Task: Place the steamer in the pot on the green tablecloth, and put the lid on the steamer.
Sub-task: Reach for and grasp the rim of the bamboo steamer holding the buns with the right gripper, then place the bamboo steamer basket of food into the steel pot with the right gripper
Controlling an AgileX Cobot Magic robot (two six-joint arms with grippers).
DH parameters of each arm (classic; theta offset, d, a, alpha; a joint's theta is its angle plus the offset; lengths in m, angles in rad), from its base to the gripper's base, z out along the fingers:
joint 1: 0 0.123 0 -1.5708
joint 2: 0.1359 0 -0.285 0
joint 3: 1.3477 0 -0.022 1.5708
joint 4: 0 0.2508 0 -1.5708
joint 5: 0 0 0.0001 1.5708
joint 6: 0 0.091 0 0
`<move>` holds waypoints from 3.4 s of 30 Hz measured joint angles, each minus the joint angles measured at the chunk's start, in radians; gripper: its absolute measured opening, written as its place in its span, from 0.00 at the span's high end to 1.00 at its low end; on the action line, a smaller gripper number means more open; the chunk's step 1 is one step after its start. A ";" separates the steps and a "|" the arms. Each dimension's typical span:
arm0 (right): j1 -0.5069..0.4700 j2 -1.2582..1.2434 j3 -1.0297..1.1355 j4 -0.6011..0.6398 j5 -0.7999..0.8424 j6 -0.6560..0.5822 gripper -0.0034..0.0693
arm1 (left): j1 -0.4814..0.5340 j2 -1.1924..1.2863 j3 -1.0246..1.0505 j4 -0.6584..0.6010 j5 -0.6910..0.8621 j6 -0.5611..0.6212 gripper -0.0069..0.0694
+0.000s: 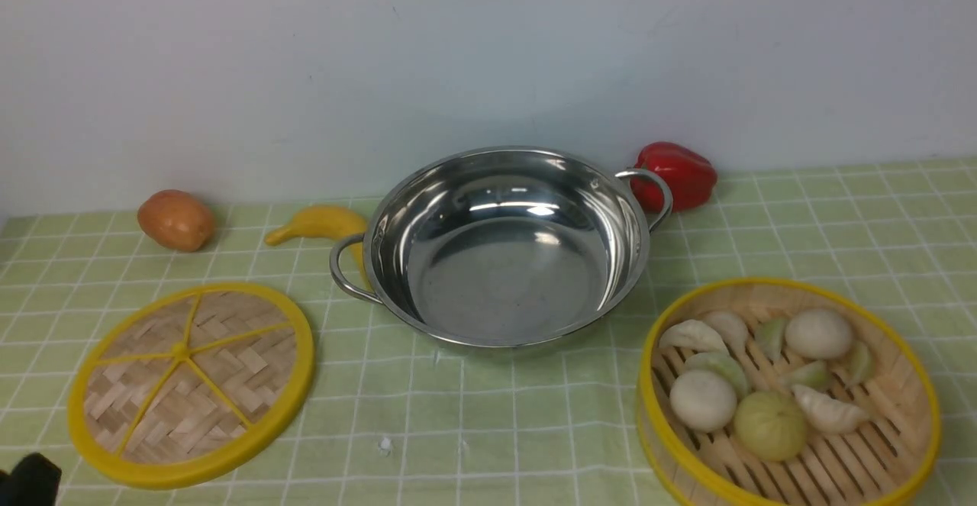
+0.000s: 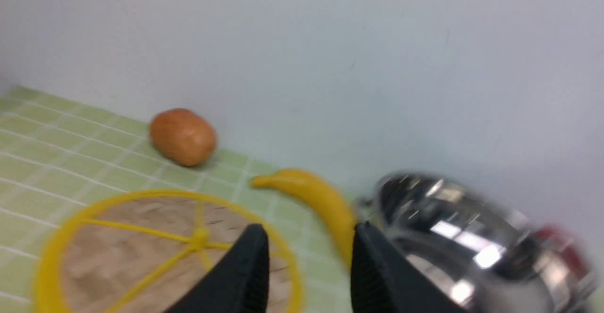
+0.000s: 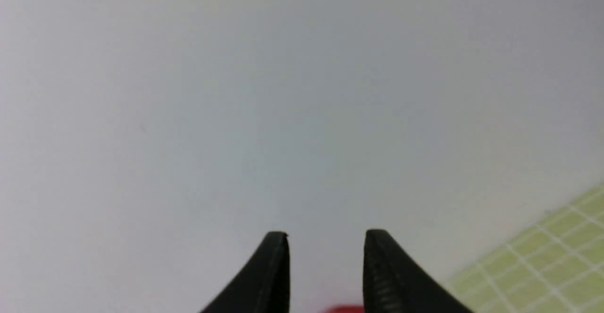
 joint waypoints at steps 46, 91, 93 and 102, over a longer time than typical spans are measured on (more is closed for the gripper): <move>0.000 1.261 -0.951 0.179 1.102 -0.756 0.62 | 0.000 0.978 -0.633 0.227 0.745 0.085 0.59; 0.025 1.626 -1.204 0.045 1.235 -0.731 0.86 | 0.000 1.055 -0.634 0.203 0.718 0.113 0.59; 0.034 1.622 -1.294 0.034 1.289 -0.717 0.86 | 0.000 1.055 -0.634 0.202 0.718 0.113 0.59; 0.257 1.797 -1.722 0.016 1.342 -0.625 0.87 | 0.000 1.056 -0.634 0.202 0.717 0.113 0.59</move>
